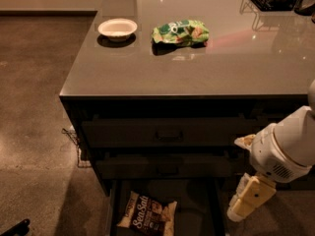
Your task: Pick brown chip bag from bottom drawer and place on counter
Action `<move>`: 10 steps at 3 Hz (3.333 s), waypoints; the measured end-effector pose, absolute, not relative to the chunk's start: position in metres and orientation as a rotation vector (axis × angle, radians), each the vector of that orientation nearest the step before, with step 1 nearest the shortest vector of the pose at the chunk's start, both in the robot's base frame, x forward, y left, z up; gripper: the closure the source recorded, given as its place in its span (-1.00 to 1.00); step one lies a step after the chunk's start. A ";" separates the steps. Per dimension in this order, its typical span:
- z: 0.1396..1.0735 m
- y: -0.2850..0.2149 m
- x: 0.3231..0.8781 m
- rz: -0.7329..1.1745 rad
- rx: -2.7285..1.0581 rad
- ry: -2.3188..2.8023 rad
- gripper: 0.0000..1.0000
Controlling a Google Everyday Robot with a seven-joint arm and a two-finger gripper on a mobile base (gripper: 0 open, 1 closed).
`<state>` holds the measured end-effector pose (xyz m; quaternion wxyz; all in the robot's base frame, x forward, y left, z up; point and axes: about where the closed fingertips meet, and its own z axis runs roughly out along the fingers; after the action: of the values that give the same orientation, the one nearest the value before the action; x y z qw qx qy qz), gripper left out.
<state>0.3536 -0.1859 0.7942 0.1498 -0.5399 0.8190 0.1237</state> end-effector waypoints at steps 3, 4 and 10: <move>0.688 -0.171 0.352 0.425 -1.571 2.425 -1.00; 0.569 -0.141 0.337 0.561 -1.591 2.432 -1.00; 0.323 -0.072 0.394 0.674 -1.449 2.323 -1.00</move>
Offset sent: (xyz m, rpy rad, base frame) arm 0.0025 0.0022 -0.0869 -0.0044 0.0994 -0.0430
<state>0.3939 -0.0717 0.3230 0.1604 -0.5072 0.8132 0.2358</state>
